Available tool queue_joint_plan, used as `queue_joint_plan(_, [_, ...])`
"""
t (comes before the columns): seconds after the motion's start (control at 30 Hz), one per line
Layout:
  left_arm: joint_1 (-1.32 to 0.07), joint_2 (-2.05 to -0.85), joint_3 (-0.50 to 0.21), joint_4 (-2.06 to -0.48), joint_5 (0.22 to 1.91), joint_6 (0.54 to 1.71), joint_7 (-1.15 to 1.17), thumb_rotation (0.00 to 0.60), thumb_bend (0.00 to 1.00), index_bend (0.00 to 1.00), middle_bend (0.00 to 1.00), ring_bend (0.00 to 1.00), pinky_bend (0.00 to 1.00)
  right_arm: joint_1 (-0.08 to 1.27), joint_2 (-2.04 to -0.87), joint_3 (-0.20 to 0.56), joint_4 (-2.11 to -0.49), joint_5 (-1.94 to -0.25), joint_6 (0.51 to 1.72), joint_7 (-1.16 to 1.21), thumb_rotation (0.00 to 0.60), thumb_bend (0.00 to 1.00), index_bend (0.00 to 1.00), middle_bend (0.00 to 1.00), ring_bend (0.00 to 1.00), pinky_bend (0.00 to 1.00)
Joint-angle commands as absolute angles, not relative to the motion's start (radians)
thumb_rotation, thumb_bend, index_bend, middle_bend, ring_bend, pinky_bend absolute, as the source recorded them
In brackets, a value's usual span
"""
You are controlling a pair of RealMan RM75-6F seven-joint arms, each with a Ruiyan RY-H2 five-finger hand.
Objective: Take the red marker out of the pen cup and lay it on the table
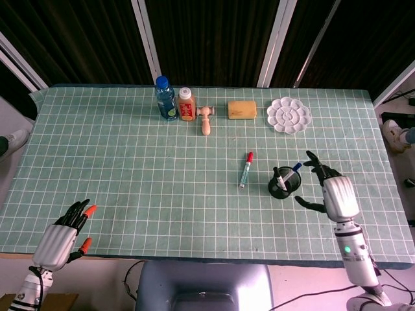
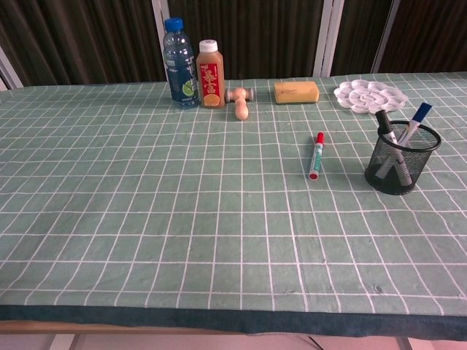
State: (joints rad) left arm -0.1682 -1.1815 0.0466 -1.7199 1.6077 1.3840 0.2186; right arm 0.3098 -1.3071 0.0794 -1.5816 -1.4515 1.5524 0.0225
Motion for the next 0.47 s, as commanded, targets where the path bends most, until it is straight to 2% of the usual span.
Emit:
queue_joint_plan(0.03, [-0.168, -1.186, 0.049, -1.721, 1.611, 1.383, 0.231, 0.600, 0.39, 0.11, 0.00, 0.04, 0.35, 0.168, -1.256, -0.017, -1.622, -1.498, 1.662, 0.058, 0.600, 0.25, 0.13, 0.20, 0.11, 0.29])
queue_joint_plan(0.13, [-0.168, -1.191, 0.051, -1.720, 1.613, 1.380, 0.245, 0.600, 0.39, 0.11, 0.00, 0.04, 0.35, 0.137, -1.272, -0.034, -1.610, -1.489, 1.655, 0.030, 0.600, 0.26, 0.11, 0.14, 0.08, 0.24])
queue_joint_plan(0.3, [-0.168, -1.196, 0.048, -1.719, 1.612, 1.383, 0.256, 0.600, 0.39, 0.09, 0.00, 0.04, 0.35, 0.140, -1.266, -0.044, -1.618, -1.518, 1.610, 0.009, 0.600, 0.26, 0.05, 0.07, 0.05, 0.24])
queue_joint_plan(0.47, [-0.164, -1.196, 0.047, -1.717, 1.612, 1.391, 0.250, 0.600, 0.39, 0.09, 0.00, 0.04, 0.35, 0.135, -1.266, -0.040, -1.620, -1.543, 1.598, 0.009, 0.600, 0.26, 0.05, 0.07, 0.04, 0.24])
